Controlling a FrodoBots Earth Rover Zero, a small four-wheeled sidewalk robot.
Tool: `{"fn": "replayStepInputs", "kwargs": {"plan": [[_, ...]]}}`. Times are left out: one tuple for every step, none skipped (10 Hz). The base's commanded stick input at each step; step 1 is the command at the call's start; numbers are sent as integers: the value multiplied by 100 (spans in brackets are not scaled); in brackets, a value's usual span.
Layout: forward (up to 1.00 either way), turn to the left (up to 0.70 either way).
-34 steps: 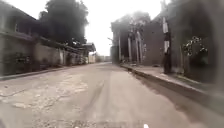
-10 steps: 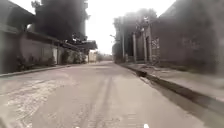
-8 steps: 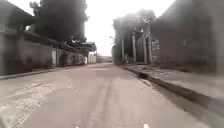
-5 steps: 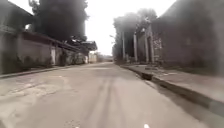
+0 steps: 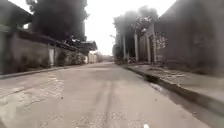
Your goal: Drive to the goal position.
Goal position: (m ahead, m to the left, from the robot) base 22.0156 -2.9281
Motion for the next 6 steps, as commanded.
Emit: {"fn": "replayStepInputs", "kwargs": {"plan": [[85, 0], [85, 0], [85, 0], [85, 0], [85, 5], [85, 3]]}}
